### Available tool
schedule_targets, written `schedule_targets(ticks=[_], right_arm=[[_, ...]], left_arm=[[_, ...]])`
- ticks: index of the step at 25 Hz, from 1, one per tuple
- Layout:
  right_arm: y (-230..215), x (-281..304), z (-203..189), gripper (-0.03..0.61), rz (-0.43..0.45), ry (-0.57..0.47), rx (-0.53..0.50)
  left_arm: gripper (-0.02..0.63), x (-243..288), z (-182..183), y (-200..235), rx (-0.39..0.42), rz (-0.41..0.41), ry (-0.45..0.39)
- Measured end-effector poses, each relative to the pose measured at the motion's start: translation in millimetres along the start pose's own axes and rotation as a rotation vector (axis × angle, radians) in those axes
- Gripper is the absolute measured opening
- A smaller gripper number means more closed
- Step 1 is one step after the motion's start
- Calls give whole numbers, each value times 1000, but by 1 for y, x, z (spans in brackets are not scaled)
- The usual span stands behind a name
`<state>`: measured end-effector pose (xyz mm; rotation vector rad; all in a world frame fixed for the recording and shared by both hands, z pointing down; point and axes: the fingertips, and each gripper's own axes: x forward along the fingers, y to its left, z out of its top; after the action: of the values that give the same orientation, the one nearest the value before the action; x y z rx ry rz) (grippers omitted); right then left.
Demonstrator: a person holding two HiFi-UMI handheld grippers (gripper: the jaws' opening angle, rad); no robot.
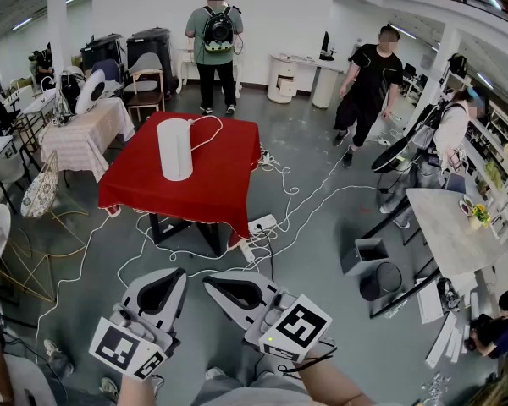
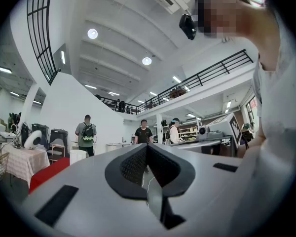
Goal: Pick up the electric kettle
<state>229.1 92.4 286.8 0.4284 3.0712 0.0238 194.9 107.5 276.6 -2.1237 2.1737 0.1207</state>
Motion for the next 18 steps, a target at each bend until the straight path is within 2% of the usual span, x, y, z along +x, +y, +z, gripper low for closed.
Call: schedule_targets(ticks=[13, 18], right_arm=[[6, 21, -4, 6, 1, 6, 0], [7, 31, -2, 6, -15, -48, 60]], left_arm=[[9, -14, -6, 17, -21, -3, 6], [9, -25, -9, 26, -5, -14, 21]])
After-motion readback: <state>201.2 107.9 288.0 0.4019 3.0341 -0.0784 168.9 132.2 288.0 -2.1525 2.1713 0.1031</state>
